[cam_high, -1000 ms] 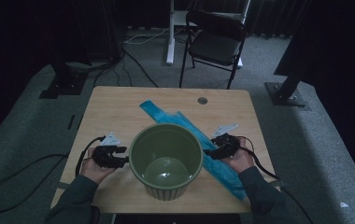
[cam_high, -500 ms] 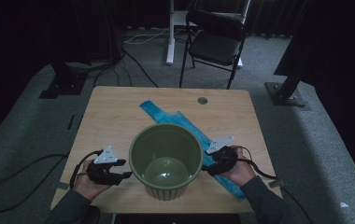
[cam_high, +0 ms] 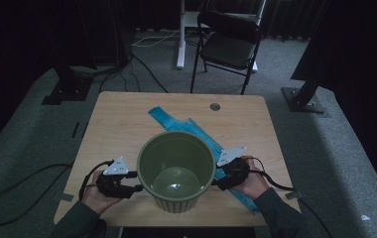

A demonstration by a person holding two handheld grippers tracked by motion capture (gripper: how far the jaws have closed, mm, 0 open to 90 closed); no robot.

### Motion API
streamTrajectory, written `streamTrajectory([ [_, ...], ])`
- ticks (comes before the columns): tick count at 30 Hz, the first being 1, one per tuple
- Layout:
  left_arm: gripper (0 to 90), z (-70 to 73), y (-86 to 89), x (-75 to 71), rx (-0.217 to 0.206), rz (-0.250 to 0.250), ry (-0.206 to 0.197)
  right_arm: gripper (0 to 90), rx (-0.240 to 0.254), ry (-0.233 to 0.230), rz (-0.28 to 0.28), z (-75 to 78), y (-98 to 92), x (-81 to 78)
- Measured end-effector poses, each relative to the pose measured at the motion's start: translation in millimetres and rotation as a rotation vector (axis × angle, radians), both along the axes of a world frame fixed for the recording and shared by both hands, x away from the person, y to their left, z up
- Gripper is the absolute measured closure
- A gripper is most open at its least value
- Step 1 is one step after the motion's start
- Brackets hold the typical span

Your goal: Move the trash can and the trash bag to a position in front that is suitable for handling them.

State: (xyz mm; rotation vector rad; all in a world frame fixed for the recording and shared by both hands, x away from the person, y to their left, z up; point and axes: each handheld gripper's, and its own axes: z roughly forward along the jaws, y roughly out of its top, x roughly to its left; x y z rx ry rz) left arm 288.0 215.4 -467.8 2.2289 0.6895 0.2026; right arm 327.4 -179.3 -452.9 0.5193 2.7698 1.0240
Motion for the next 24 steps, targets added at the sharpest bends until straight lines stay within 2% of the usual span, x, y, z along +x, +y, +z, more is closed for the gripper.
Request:
streamTrajectory([
  [8, 45.6, 1.3, -5.4, 5.1, 0.018, 0.006, -0.003, 38.8, -0.003, -0.020, -0.016, 1.1, -0.1, 3.4],
  [11, 45.9, 2.3, -6.8, 10.9, 0.028, 0.023, -0.011, 40.0, -0.005, -0.029, -0.030, 1.3, 0.5, 9.2],
  [14, 47.3, 3.4, -6.8, 24.9, 0.037, 0.055, -0.014, 40.2, -0.004, -0.037, -0.048, 1.3, 2.5, 20.2],
  [18, 48.3, 4.1, -8.1, 36.4, 0.044, 0.069, -0.023, 40.6, -0.007, -0.042, -0.074, 1.6, 4.4, 31.5],
  [20, 48.7, 5.3, -9.5, 48.6, 0.059, 0.082, -0.028, 40.9, -0.009, -0.047, -0.101, 1.8, 5.5, 45.8],
  [21, 48.7, 5.3, -9.5, 48.6, 0.059, 0.082, -0.028, 40.9, -0.009, -0.047, -0.101, 1.8, 5.5, 45.8],
  [24, 48.7, 5.8, -8.4, 62.2, 0.058, 0.102, -0.019, 41.4, 0.004, -0.033, -0.124, 1.0, 6.4, 59.8],
])
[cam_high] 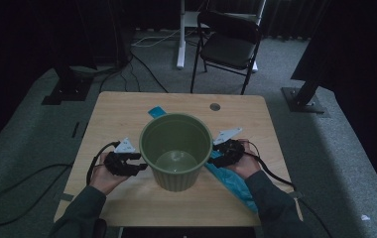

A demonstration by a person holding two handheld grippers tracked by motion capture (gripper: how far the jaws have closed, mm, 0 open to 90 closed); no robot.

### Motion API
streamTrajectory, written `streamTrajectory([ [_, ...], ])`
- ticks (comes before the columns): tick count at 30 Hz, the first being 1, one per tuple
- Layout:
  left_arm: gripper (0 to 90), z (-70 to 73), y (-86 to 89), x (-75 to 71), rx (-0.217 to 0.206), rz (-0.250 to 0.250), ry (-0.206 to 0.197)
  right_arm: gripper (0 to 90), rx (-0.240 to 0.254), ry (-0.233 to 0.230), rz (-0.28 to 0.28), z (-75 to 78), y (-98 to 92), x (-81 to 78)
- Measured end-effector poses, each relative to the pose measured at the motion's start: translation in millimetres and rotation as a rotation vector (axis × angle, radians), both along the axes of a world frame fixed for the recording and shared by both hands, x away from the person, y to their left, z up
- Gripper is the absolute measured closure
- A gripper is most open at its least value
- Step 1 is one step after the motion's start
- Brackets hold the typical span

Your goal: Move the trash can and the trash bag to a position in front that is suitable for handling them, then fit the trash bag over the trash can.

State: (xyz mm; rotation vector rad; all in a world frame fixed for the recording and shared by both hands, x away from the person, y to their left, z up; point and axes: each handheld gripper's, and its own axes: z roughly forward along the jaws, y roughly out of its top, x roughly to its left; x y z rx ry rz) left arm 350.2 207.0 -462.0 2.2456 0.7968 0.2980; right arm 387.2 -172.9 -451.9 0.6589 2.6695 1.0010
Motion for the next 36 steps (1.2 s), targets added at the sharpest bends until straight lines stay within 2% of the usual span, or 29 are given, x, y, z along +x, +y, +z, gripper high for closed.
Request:
streamTrajectory([
  [2, 48.9, 0.0, 0.6, 8.0, 0.001, 0.019, 0.007, 42.5, 0.018, 0.009, -0.021, -1.2, 1.3, 11.2],
  [5, 49.2, 0.1, -0.6, 16.7, 0.014, 0.037, 0.016, 42.7, 0.022, 0.010, -0.027, -1.6, 1.8, 14.4],
  [6, 49.2, 0.1, -0.8, 18.4, 0.018, 0.040, 0.016, 42.7, 0.012, 0.005, -0.045, -2.0, 3.5, 21.1],
  [9, 49.1, -0.4, -0.4, 24.9, 0.022, 0.057, 0.026, 41.7, -0.005, -0.007, -0.054, -1.4, 5.6, 26.7],
  [14, 48.3, -8.2, 6.7, 25.3, -0.064, 0.100, 0.026, 39.6, -0.004, -0.021, -0.058, -0.7, 2.3, 26.2],
  [18, 46.7, -12.0, 12.1, 22.3, -0.040, 0.115, 0.021, 38.4, -0.009, -0.023, -0.080, -3.0, -6.5, 24.0],
  [22, 46.8, -13.8, 21.7, 22.5, -0.063, 0.147, 0.022, 38.2, -0.007, -0.018, -0.121, -12.1, -21.1, 25.2],
  [23, 46.9, -14.8, 25.1, 22.6, -0.071, 0.160, 0.023, 38.3, -0.003, -0.005, -0.144, -18.8, -27.9, 26.5],
  [25, 46.9, -15.4, 26.3, 22.3, -0.074, 0.164, 0.025, 38.1, -0.007, 0.002, -0.151, -21.6, -29.7, 27.1],
  [27, 46.9, -15.5, 27.9, 22.1, -0.077, 0.166, 0.025, 37.7, -0.048, 0.006, -0.166, -28.1, -32.2, 29.4],
  [31, 46.8, -17.0, 28.8, 22.5, -0.091, 0.170, 0.028, 37.2, -0.063, 0.019, -0.197, -37.0, -39.4, 35.9],
  [36, 46.7, -17.9, 27.0, 22.6, -0.096, 0.165, 0.028, 34.9, -0.074, 0.075, -0.230, -48.3, -47.9, 44.6],
])
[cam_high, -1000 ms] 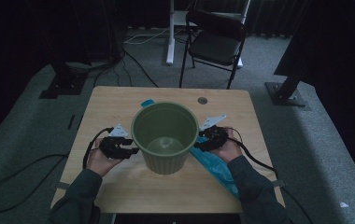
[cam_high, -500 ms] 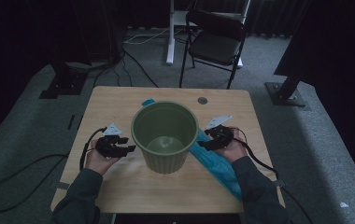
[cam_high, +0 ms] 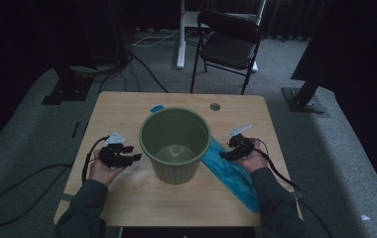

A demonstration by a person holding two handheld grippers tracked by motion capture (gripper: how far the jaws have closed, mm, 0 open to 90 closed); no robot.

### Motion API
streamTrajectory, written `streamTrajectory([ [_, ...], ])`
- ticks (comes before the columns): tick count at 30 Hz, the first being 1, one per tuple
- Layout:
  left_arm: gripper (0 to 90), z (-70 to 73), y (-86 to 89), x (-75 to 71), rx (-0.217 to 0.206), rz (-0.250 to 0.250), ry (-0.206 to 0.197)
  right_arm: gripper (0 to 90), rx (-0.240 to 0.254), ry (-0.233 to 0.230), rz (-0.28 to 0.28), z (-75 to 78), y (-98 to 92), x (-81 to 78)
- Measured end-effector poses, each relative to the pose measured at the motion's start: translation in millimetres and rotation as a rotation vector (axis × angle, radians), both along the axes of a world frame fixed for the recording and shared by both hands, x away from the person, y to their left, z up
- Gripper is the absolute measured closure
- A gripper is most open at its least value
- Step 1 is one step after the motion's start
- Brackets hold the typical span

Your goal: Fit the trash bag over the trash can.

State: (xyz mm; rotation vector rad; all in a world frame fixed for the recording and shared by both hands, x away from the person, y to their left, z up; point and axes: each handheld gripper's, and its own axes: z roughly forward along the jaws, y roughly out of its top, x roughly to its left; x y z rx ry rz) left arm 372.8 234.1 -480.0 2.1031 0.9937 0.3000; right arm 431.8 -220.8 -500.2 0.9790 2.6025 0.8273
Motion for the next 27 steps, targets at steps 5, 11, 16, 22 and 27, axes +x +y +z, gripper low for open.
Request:
streamTrajectory([
  [5, 46.6, 1.1, 0.9, 0.2, -0.019, 0.003, -0.006, 32.5, -0.004, 0.055, -0.006, -11.0, 1.4, 3.1],
  [11, 46.6, 2.9, -0.3, 2.8, -0.036, 0.004, -0.013, 31.1, -0.020, 0.070, 0.014, -18.1, 14.0, 5.0],
  [16, 46.6, 3.1, -2.8, 6.2, -0.047, 0.009, -0.020, 31.4, -0.035, 0.060, 0.037, -20.7, 23.7, 5.0],
  [22, 46.8, 5.1, -7.9, 17.6, -0.037, 0.026, -0.031, 52.3, -0.069, 0.055, 0.031, -20.2, 28.9, 4.6],
  [27, 47.2, 5.8, -6.6, 23.9, -0.037, 0.056, -0.051, 75.6, -0.068, 0.063, 0.023, -18.7, 30.5, 4.5],
])
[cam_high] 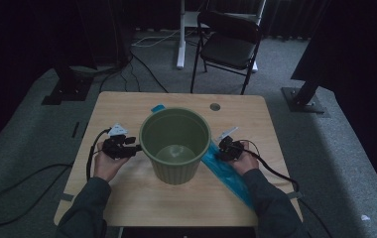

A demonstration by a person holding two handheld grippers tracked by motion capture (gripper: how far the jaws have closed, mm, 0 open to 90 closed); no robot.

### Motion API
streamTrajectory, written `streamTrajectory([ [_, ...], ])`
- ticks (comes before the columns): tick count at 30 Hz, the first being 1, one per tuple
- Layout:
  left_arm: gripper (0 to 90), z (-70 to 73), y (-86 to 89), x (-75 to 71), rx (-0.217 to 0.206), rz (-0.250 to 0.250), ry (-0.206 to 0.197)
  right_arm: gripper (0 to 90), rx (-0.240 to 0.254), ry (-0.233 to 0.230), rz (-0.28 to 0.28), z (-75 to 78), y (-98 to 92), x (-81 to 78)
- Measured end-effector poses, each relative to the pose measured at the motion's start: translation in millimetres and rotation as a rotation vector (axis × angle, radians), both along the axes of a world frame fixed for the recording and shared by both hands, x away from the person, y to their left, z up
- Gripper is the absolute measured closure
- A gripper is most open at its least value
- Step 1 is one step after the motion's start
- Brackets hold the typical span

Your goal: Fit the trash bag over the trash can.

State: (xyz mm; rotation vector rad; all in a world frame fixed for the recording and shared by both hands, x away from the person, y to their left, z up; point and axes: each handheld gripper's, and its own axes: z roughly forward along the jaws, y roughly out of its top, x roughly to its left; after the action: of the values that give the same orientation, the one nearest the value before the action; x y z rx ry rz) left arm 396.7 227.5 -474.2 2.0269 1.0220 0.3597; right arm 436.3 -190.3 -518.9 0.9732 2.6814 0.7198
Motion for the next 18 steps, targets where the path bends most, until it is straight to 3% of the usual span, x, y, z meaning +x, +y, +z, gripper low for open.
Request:
streamTrajectory([
  [4, 47.2, -0.3, -1.8, 4.3, 0.011, 0.002, -0.021, 85.1, -0.001, -0.007, 0.017, 2.0, -0.7, -0.8],
  [7, 47.2, -1.8, -4.7, 9.2, 0.025, -0.012, -0.008, 88.9, 0.035, -0.015, 0.014, 10.8, -4.9, -0.9],
  [11, 47.2, -3.5, -10.4, 15.0, 0.048, -0.033, 0.003, 89.4, 0.087, -0.046, 0.007, 28.5, -14.3, 0.3],
  [18, 48.0, -4.1, -19.8, 17.6, 0.036, -0.069, 0.008, 89.5, 0.193, -0.101, -0.025, 68.7, -32.5, 5.4],
])
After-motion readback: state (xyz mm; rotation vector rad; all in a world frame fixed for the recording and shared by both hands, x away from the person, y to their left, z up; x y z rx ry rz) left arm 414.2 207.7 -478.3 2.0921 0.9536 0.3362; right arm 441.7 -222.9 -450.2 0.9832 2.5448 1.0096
